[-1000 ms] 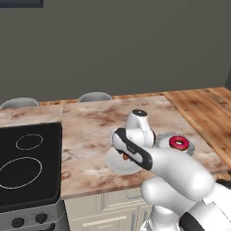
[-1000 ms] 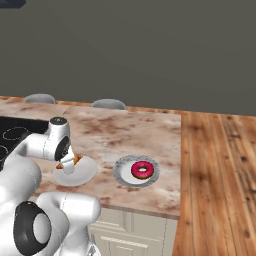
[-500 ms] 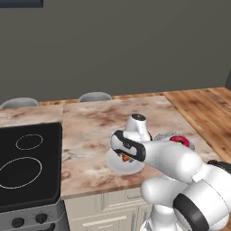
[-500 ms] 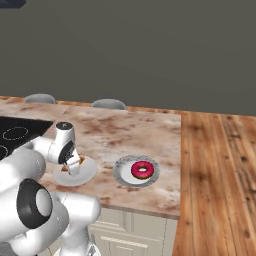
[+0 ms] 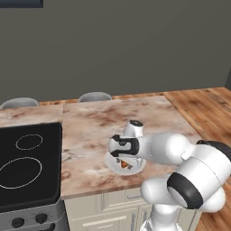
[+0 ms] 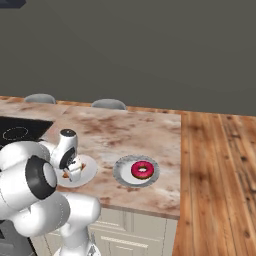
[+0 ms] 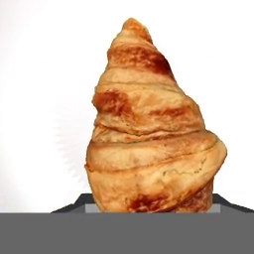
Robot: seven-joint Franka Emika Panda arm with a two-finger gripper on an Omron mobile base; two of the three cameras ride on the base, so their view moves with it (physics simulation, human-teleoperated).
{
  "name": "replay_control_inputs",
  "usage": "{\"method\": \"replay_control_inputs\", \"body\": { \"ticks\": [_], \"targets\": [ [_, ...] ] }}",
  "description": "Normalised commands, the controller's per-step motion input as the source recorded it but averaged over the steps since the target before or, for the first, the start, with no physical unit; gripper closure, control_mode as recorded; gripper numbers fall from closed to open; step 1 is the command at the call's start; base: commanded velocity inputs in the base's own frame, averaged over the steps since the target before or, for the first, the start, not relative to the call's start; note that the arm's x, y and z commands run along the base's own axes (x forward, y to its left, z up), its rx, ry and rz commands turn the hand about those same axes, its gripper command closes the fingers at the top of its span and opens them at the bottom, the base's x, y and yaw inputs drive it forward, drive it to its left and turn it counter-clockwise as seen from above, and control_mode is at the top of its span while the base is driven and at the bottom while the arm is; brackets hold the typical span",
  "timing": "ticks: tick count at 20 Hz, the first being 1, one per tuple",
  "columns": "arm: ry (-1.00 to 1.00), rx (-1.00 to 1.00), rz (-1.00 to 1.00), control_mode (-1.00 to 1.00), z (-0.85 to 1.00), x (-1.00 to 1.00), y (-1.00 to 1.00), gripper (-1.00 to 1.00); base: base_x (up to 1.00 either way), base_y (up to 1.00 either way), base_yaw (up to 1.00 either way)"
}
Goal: Place the pastries on the plates.
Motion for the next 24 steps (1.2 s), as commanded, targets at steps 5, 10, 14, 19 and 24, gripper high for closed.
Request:
{"method": "replay_control_inputs", "body": {
  "ticks": [5,10,14,19,24],
  "targets": [
    [-0.03,0.00,0.02,-1.00,-0.04,0.00,-0.11,-1.00,0.00,0.00,0.00],
    [-0.05,0.00,0.05,-1.00,0.22,-0.14,-0.18,-1.00,0.00,0.00,0.00],
    [0.00,0.00,0.01,-1.00,0.47,-0.25,-0.09,-1.00,0.00,0.00,0.00],
    [0.01,0.00,0.00,-1.00,0.98,-0.06,-0.12,-1.00,0.00,0.00,0.00],
    [-0.25,-0.01,0.14,-1.00,1.00,-0.70,-0.37,-1.00,0.00,0.00,0.00]
  ]
}}
